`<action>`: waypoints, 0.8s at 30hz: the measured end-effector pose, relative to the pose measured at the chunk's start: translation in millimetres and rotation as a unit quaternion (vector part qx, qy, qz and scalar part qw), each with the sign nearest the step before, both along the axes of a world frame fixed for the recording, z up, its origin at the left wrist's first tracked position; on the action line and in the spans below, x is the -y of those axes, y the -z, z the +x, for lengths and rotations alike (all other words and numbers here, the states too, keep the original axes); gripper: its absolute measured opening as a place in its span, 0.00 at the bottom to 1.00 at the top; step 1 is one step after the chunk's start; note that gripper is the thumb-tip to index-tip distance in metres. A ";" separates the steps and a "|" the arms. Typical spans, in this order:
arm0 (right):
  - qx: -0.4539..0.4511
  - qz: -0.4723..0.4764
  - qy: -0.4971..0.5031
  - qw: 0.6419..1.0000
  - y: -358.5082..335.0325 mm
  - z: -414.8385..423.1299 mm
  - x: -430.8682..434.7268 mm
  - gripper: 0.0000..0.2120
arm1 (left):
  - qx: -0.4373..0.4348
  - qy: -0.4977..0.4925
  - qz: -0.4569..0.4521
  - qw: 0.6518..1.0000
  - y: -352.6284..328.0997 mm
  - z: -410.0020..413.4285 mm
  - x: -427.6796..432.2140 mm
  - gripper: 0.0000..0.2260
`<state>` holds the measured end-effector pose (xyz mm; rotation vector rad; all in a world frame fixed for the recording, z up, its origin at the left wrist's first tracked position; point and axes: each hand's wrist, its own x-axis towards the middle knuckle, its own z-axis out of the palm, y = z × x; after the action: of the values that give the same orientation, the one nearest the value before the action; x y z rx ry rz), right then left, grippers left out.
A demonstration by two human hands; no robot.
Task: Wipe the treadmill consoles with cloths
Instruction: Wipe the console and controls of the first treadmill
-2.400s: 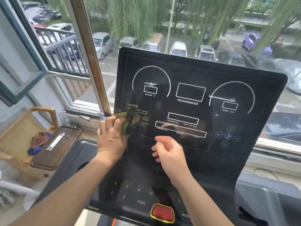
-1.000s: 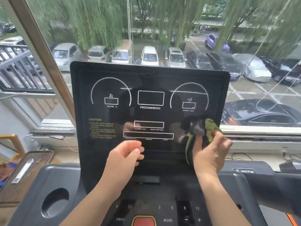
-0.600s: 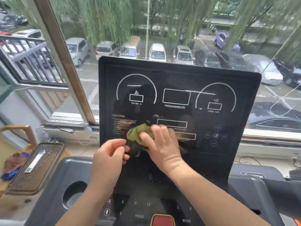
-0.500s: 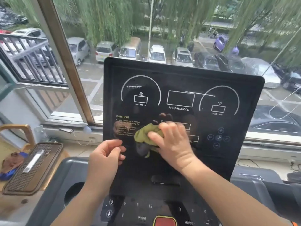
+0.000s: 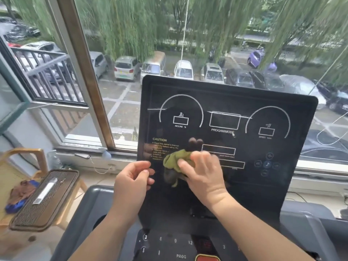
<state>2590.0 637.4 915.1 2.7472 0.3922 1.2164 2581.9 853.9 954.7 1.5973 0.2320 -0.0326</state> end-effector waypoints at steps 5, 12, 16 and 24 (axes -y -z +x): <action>0.006 -0.077 -0.045 0.996 -63.8 39.9 8.6 0.29 | 0.009 -0.011 0.010 1.000 -2.4 5.8 -19.7 0.12; 0.048 0.108 0.063 0.991 -145.7 91.3 -21.9 0.17 | -0.003 0.056 0.156 0.986 29.6 7.7 -47.0 0.07; 0.035 0.100 0.047 0.993 -95.8 78.3 -52.7 0.16 | -0.037 0.053 0.194 0.979 59.8 -5.1 -59.7 0.07; -0.078 0.020 -0.036 0.996 1.5 21.7 -91.4 0.18 | -0.057 0.068 0.212 0.973 84.9 -18.7 -72.6 0.07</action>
<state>2611.7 728.8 913.6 2.8956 0.4911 1.0378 2563.2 926.5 869.8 2.0381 0.2288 -0.1916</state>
